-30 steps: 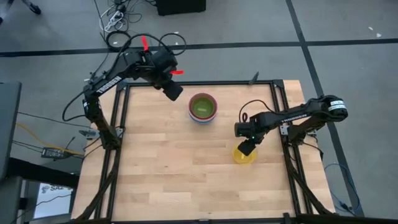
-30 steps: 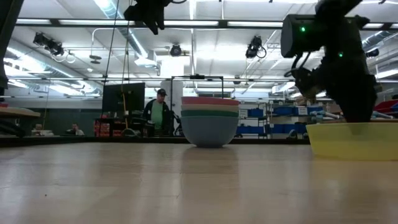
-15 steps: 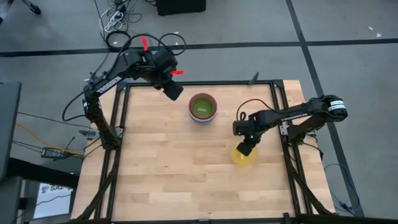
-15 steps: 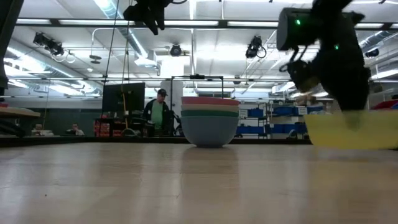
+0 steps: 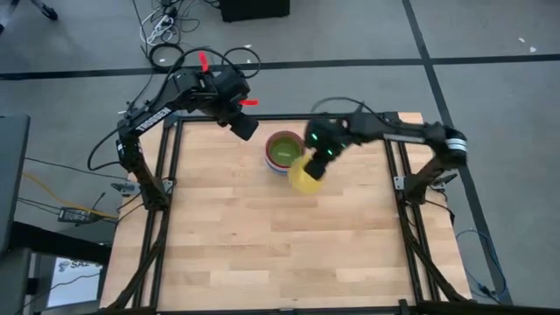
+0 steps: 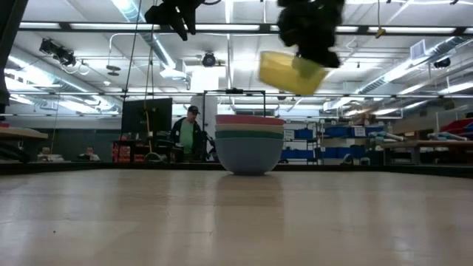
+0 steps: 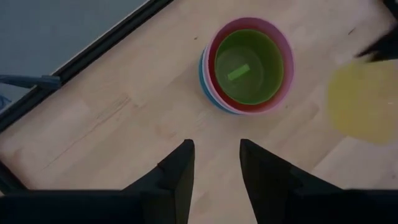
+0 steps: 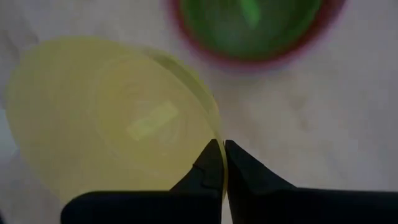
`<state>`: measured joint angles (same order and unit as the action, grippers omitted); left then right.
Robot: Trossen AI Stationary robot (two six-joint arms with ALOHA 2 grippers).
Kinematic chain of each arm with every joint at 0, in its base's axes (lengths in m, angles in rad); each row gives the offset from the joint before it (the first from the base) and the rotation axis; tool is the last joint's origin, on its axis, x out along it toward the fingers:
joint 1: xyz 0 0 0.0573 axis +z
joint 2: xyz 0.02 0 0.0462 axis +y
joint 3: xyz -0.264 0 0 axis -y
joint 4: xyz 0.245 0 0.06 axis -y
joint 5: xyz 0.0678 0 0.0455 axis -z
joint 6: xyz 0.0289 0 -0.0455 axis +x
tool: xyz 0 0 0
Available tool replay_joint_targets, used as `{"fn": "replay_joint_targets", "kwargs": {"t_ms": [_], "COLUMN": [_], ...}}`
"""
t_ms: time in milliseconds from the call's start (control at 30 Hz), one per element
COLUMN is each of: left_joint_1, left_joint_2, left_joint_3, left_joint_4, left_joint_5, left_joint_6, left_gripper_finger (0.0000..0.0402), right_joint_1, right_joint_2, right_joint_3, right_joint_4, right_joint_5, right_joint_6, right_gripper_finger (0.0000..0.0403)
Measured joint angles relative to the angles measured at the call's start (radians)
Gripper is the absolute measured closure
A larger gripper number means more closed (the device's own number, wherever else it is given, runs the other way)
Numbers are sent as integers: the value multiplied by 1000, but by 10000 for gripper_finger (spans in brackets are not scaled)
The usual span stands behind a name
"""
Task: Nest bowls inside each other
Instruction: Stack the yellow bowl on top of the green bowl, then return to Home Position
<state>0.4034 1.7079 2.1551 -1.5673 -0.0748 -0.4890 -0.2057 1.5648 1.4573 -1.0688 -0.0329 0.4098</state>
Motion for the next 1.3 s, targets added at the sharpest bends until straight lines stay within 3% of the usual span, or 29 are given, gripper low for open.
{"fn": "replay_joint_targets", "kwargs": {"t_ms": [333,600,733,933,1100,1300], "left_joint_1": [0,0,0,0,0,0], "left_joint_2": [0,0,0,0,0,-1], "left_joint_3": [0,0,0,0,0,0], "left_joint_4": [-4,-4,-4,-4,-4,-4], "left_joint_5": [28,30,29,20,6,-2], "left_joint_6": [-15,-14,-12,10,15,47], "left_gripper_finger": [265,265,265,265,265,265], "right_joint_1": [-154,-222,-234,-237,-240,-240], "right_joint_2": [341,547,564,529,471,363], "right_joint_3": [445,565,567,567,567,567], "right_joint_4": [-87,-201,-211,-209,-257,-285], "right_joint_5": [6,12,-61,-64,3,56], "right_joint_6": [-201,-280,-302,-305,-298,-280], "right_gripper_finger": [403,403,385,320,276,270]}}
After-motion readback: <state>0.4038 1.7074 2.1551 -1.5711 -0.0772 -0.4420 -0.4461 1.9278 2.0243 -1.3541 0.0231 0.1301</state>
